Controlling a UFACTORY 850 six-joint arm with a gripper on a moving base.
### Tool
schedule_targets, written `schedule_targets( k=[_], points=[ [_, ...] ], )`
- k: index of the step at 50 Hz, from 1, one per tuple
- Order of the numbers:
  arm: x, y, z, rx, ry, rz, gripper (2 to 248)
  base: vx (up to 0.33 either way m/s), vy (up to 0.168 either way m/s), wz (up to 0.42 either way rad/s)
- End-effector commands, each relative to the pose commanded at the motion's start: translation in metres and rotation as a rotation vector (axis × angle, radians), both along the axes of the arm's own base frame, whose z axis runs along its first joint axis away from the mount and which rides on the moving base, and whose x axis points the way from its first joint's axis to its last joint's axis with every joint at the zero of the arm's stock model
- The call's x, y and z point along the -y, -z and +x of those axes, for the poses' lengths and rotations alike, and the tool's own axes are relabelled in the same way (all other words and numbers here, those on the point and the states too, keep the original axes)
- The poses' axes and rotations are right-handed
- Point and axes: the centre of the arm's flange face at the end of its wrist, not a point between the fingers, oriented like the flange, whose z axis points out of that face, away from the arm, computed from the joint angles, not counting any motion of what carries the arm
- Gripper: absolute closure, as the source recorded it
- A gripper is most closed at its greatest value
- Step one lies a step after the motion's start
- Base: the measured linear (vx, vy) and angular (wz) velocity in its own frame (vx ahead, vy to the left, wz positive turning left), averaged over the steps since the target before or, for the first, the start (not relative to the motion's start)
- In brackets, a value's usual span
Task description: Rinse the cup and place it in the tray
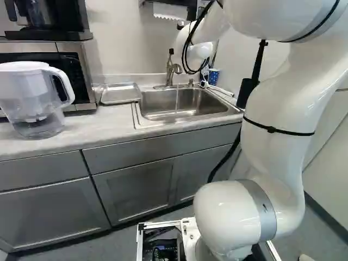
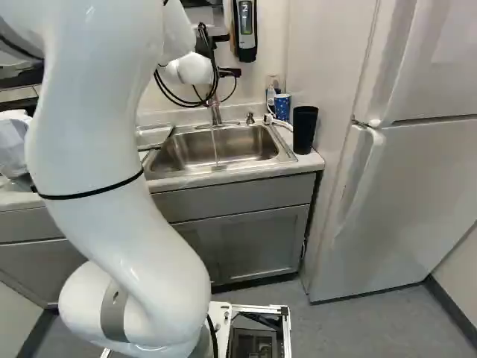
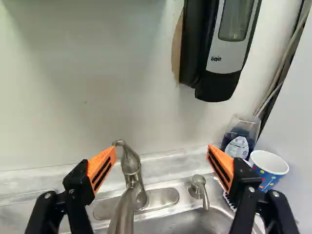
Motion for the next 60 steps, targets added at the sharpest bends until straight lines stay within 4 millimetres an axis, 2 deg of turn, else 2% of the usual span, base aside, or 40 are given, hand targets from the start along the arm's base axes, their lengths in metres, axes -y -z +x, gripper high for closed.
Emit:
schedule_targets(
  k=[23,60],
  points=[
    [-0.01,0.002,-0.038,-0.049,-0.019,-0.001,3,0.0,0.0,0.0],
    [-0.022,0.019,-0.099,-0.253,-0.047,-0.009,3,0.0,0.0,0.0]
  ],
)
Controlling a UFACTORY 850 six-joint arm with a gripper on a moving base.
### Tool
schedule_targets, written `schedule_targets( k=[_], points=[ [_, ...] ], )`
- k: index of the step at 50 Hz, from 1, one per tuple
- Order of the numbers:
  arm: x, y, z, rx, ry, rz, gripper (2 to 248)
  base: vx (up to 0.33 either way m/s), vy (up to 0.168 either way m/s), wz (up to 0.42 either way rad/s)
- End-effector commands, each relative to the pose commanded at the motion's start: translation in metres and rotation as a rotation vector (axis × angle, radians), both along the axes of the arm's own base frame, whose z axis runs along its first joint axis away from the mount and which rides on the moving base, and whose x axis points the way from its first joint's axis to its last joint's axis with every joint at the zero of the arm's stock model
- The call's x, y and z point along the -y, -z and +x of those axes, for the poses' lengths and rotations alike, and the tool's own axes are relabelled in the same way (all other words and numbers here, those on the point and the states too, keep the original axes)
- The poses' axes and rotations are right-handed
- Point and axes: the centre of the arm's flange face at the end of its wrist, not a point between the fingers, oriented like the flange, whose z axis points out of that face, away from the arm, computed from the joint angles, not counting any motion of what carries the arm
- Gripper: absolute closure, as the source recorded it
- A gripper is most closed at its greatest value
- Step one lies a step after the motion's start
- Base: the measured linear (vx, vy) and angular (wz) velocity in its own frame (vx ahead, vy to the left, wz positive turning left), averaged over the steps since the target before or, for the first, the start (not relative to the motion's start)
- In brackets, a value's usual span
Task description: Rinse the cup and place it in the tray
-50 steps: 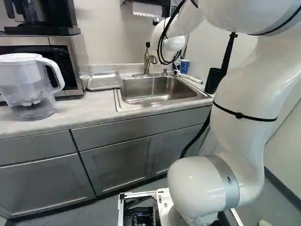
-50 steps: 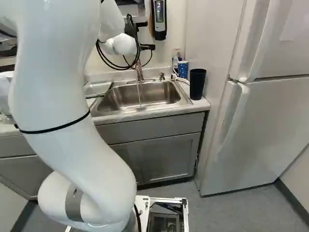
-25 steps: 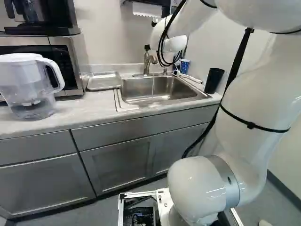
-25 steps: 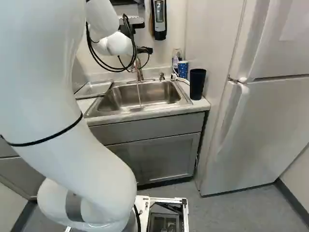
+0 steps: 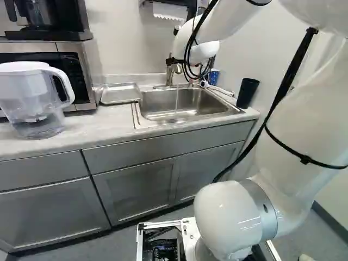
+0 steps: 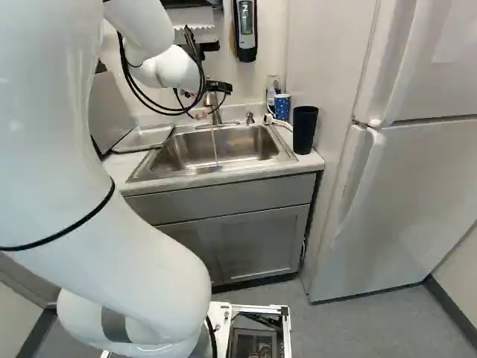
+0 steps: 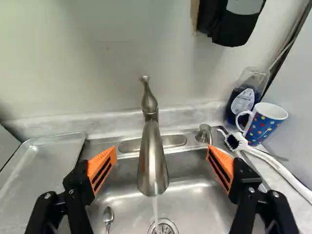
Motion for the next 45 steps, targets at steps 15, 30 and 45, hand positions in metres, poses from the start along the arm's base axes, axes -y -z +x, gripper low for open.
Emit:
schedule_targets(
  k=[15,30,45],
  points=[
    [-0.004,0.009,-0.027,-0.094,-0.011,-0.006,3,0.0,0.0,0.0],
    [-0.005,0.018,-0.053,-0.192,-0.019,-0.013,3,0.0,0.0,0.0],
    [-0.005,0.027,-0.069,-0.304,-0.02,-0.022,3,0.0,0.0,0.0]
  ],
)
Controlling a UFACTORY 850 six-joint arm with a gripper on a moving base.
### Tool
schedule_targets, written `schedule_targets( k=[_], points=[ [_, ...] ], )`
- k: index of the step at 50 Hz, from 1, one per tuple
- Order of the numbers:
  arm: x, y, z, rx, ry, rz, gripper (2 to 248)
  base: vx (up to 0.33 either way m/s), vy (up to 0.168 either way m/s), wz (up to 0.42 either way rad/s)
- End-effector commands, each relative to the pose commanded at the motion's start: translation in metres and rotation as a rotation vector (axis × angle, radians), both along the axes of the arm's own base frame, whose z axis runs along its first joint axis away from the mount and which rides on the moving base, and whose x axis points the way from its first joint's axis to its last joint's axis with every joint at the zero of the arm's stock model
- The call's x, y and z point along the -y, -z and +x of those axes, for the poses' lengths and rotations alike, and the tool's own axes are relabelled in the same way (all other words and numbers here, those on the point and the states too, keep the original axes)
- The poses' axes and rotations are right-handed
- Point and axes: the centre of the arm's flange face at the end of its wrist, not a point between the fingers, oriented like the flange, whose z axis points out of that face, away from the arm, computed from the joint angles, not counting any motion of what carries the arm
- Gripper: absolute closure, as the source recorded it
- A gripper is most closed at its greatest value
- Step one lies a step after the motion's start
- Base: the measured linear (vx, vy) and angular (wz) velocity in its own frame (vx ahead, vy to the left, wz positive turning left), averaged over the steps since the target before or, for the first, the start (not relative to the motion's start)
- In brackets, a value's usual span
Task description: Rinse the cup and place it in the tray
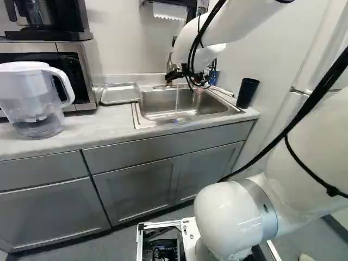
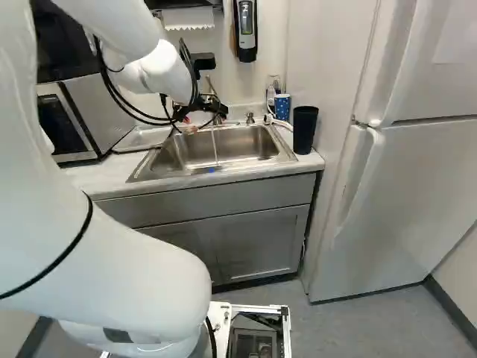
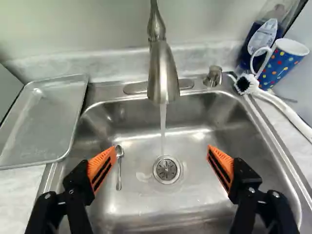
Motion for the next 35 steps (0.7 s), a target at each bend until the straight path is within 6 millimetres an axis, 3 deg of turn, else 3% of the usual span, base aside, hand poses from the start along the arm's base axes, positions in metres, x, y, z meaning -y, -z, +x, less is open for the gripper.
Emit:
schedule_targets(
  k=[20,35],
  points=[
    [0.001,0.01,-0.01,-0.155,0.002,-0.009,3,0.0,0.0,0.0],
    [0.001,0.011,-0.011,-0.172,0.004,-0.007,3,0.0,0.0,0.0]
  ],
)
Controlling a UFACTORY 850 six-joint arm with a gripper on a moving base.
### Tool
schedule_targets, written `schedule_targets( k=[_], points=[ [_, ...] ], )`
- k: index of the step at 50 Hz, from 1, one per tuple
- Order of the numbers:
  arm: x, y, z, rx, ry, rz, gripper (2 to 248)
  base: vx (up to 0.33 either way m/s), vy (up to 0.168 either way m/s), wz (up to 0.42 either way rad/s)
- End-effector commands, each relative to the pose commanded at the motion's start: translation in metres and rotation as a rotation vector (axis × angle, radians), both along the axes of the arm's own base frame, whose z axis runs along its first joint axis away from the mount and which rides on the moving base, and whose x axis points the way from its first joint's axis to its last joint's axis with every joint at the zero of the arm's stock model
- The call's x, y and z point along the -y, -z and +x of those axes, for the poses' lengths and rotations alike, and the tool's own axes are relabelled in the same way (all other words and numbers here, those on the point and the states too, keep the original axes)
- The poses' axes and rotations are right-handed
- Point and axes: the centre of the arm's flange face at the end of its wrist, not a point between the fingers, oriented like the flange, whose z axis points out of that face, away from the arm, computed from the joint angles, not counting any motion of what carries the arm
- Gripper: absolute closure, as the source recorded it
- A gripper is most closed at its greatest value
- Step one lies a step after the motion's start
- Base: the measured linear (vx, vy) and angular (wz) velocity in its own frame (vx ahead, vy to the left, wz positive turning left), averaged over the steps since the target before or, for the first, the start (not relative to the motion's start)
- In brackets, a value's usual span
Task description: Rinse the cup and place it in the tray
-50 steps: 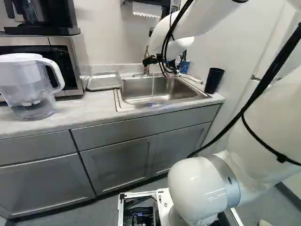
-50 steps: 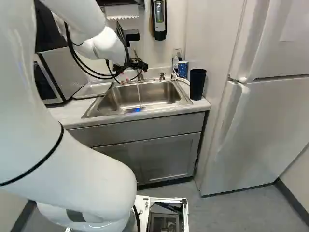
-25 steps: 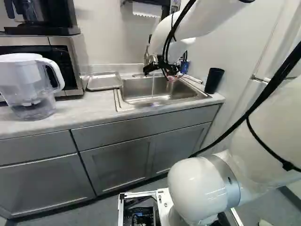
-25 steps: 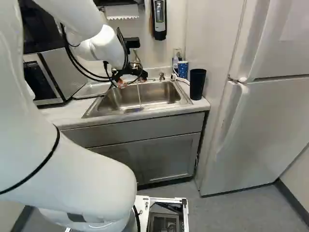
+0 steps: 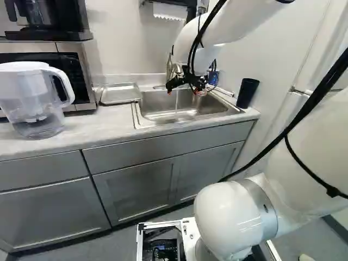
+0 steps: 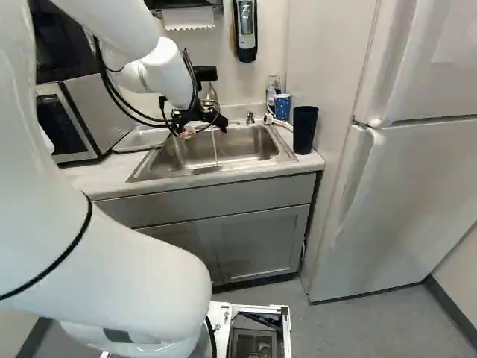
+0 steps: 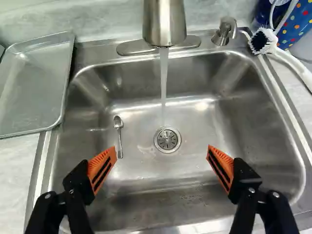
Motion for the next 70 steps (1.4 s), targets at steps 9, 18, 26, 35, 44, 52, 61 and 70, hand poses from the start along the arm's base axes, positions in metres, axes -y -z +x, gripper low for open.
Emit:
schedule_targets(
  k=[9,18,26,35,44,52,61,70],
  points=[
    [-0.0002,0.0,0.0,-0.001,0.004,0.007,3,0.0,0.0,0.0],
    [-0.0007,0.0,0.0,-0.002,0.014,0.023,3,0.0,0.0,0.0],
    [-0.0012,-0.0005,0.0005,0.005,0.024,0.039,3,0.0,0.0,0.0],
    [-0.0018,-0.0015,0.0016,0.02,0.037,0.059,3,0.0,0.0,0.0],
    [-0.0023,-0.0029,0.0029,0.039,0.05,0.08,3,0.0,0.0,0.0],
    [-0.0024,-0.0039,0.0039,0.054,0.065,0.101,3,0.0,0.0,0.0],
    [-0.0017,-0.0051,0.005,0.07,0.084,0.124,3,0.0,0.0,0.0],
    [-0.002,-0.0063,0.0061,0.085,0.101,0.148,3,0.0,0.0,0.0]
  ],
)
